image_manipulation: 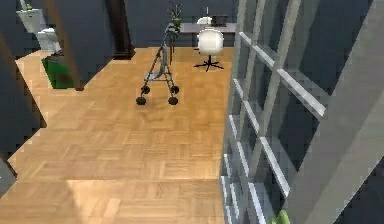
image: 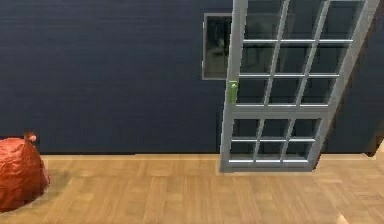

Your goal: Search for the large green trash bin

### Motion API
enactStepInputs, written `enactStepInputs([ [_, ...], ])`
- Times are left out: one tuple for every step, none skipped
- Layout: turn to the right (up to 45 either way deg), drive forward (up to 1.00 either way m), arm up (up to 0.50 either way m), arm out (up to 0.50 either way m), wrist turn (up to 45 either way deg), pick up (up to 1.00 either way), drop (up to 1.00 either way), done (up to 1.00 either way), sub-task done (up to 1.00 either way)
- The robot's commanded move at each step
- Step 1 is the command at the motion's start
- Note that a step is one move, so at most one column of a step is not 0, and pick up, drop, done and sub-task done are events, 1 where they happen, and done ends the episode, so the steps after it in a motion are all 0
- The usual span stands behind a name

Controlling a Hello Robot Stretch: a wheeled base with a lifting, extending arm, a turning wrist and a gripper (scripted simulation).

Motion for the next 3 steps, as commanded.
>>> enactStepInputs([
  [0.0, 0.15, 0.00, 0.00, 0.0, 0.00, 0.00, 0.00, 0.00],
  [45.0, 0.00, 0.00, 0.00, 0.0, 0.00, 0.00, 0.00, 0.00],
  [15.0, 0.00, 0.00, 0.00, 0.0, 0.00, 0.00, 0.00, 0.00],
])
